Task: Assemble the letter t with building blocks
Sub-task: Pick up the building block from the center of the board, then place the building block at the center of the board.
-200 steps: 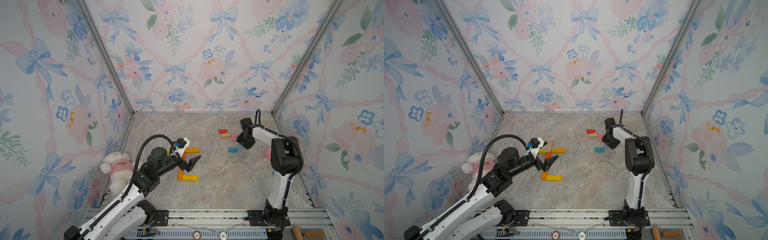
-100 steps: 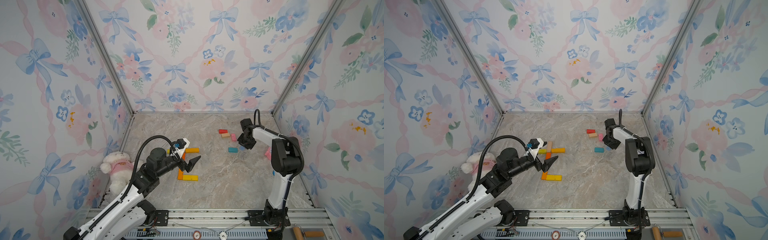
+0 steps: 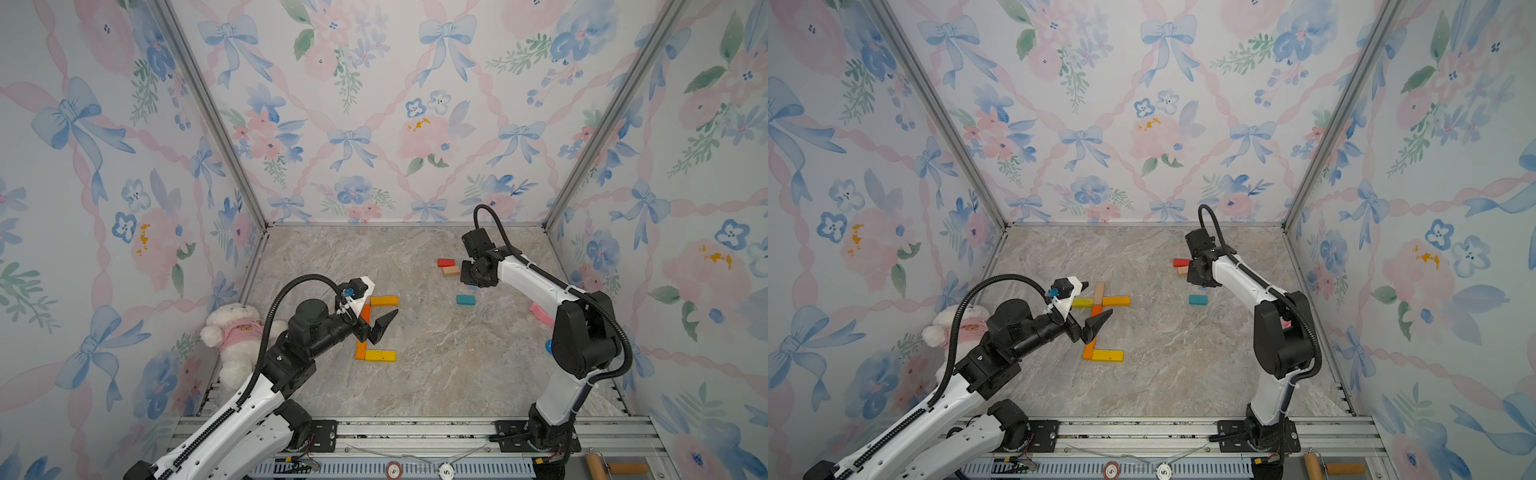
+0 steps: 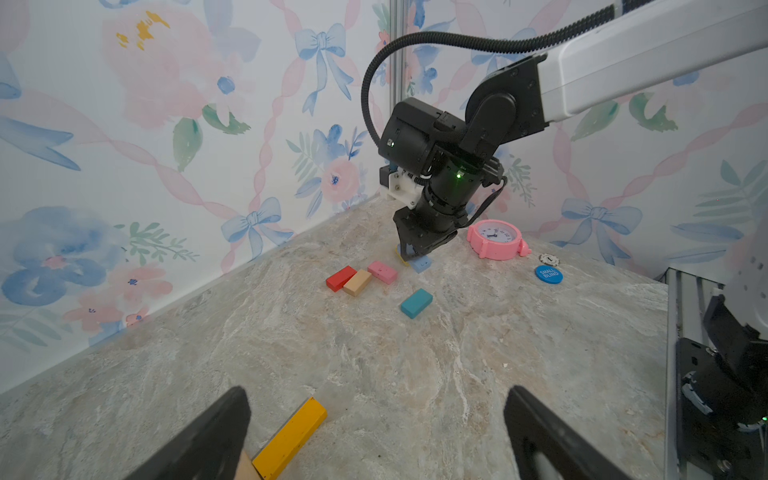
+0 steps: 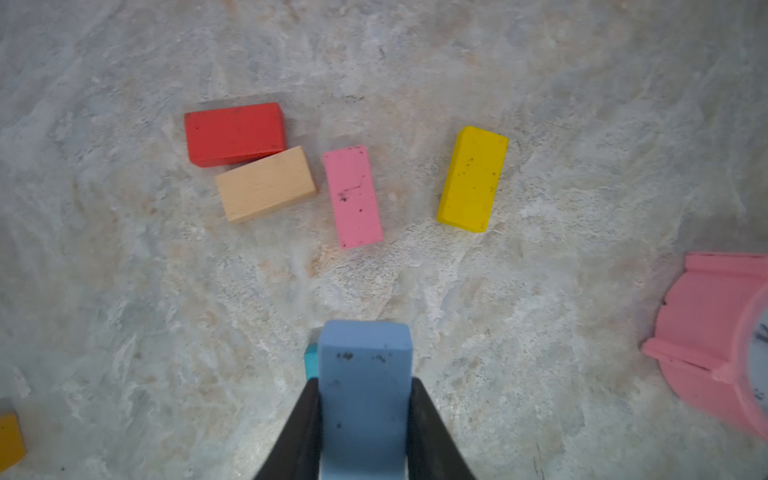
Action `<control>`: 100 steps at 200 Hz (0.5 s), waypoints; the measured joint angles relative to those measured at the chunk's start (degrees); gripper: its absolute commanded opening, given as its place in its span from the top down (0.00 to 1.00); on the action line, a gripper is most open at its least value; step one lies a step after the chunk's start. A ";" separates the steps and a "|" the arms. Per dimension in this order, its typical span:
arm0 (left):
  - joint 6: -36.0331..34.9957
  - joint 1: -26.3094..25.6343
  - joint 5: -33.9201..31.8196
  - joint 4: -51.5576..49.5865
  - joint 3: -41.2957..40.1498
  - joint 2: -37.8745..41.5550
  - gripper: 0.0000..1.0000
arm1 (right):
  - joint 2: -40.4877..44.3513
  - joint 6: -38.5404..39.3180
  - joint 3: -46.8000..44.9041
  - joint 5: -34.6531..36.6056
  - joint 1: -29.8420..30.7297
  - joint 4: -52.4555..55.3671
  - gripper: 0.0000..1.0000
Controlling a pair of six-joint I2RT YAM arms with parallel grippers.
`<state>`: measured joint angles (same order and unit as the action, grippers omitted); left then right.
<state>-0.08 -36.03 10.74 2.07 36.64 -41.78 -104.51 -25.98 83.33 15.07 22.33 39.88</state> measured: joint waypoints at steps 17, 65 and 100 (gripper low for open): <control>-0.31 0.00 -0.50 0.13 -0.26 0.59 0.02 | -1.05 1.40 1.84 -0.15 2.69 1.55 0.83; -0.81 0.00 -1.31 0.46 -0.44 0.59 0.02 | -3.63 1.33 4.90 -1.86 7.21 4.85 0.82; -1.03 0.00 -1.36 0.59 -0.44 0.59 0.02 | -6.14 -1.18 5.92 -3.13 8.17 5.64 0.82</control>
<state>-1.10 -36.03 9.39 2.66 36.21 -41.19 -110.65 -27.16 89.25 11.94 30.50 45.52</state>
